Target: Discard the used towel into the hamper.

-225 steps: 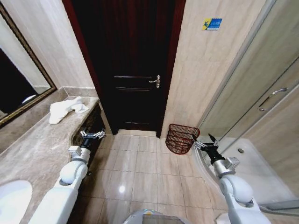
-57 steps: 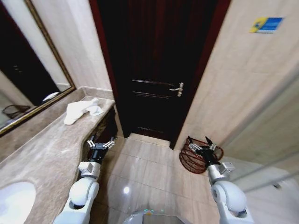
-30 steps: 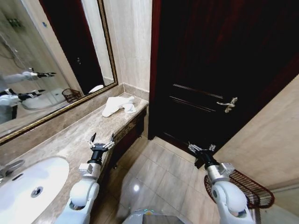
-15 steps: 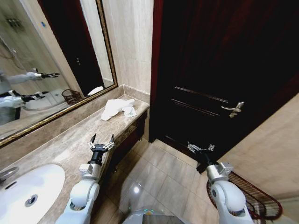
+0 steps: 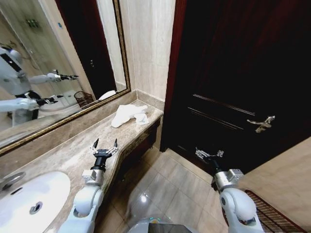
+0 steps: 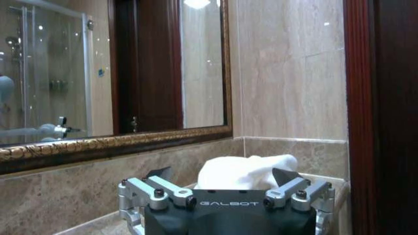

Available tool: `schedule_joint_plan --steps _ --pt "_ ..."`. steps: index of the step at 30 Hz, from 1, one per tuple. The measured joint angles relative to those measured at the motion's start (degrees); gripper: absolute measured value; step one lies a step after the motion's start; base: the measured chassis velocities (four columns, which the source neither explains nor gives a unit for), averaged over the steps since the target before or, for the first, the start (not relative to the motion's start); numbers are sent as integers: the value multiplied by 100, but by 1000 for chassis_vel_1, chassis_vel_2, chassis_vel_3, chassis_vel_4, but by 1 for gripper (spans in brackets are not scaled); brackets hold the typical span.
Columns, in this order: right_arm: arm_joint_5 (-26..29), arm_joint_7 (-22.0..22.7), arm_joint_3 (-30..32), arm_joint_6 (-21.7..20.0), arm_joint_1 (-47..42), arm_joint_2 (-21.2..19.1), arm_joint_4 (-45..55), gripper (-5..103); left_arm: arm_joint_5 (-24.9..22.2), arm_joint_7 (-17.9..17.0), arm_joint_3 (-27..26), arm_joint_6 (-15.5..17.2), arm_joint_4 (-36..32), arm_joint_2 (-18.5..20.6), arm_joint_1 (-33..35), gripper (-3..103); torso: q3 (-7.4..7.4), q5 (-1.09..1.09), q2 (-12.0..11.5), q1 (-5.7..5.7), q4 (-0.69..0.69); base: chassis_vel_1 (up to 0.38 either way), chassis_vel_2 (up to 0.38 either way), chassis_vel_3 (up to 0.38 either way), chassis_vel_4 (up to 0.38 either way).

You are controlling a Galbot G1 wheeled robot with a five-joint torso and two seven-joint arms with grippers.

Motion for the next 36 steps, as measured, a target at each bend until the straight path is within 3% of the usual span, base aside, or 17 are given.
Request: schedule_joint_plan --steps 36 --pt "-22 -6 -41 -7 2 -11 76 100 -105 4 -10 87 -76 54 -84 100 0 0 0 1 0 -71 69 77 -72"
